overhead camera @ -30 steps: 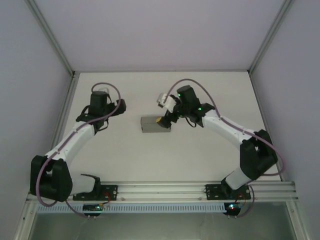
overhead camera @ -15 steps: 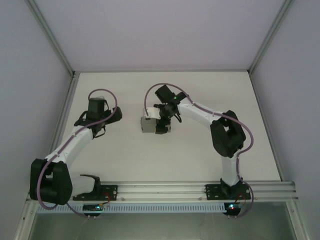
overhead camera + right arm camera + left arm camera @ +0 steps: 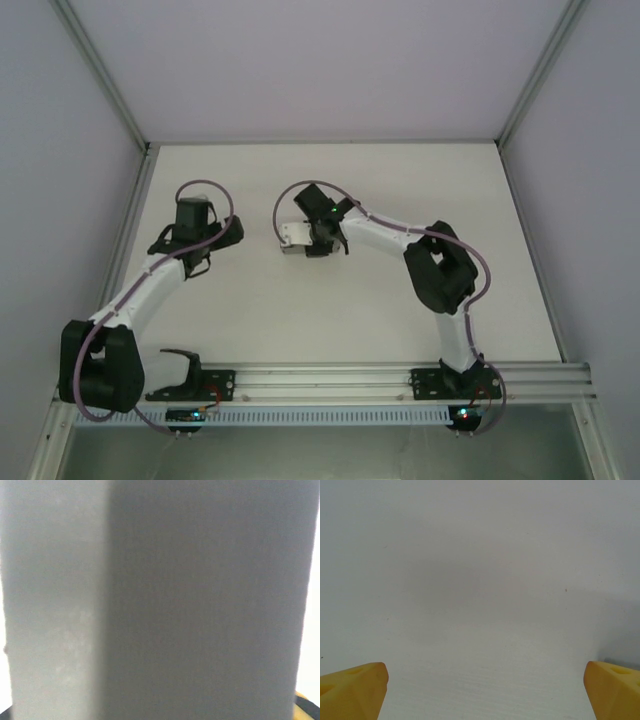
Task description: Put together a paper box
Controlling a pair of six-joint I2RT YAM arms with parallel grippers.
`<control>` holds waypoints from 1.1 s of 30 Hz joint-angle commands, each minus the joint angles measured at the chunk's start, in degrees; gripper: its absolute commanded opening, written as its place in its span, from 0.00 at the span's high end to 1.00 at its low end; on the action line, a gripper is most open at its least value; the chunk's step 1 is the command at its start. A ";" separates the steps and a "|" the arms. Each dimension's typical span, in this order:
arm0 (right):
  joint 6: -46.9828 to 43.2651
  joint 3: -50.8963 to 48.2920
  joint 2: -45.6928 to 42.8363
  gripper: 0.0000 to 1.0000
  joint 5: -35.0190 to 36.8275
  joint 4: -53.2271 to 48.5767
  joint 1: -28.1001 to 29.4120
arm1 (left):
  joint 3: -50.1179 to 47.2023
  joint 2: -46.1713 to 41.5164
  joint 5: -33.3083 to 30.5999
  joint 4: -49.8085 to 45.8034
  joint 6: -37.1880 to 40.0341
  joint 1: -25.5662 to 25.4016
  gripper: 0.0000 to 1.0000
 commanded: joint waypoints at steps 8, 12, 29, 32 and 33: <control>-0.88 -10.47 -5.00 0.33 16.04 9.73 0.58 | -1.65 -4.19 0.09 -0.40 -0.94 0.44 0.01; -1.38 -14.85 -8.12 0.11 15.57 8.53 1.94 | -1.49 -4.49 0.08 -0.69 -0.77 0.45 0.00; 38.99 -32.45 -36.35 0.02 13.42 14.68 -8.70 | -3.49 -3.12 -10.10 8.69 5.22 2.01 0.00; 50.66 -37.29 -41.17 0.02 16.74 18.27 -19.30 | -6.73 -1.56 -14.98 16.88 9.02 2.79 0.00; 52.07 -39.83 -42.60 0.02 17.30 20.72 -22.02 | -7.62 -1.18 -16.73 19.04 10.02 2.96 0.01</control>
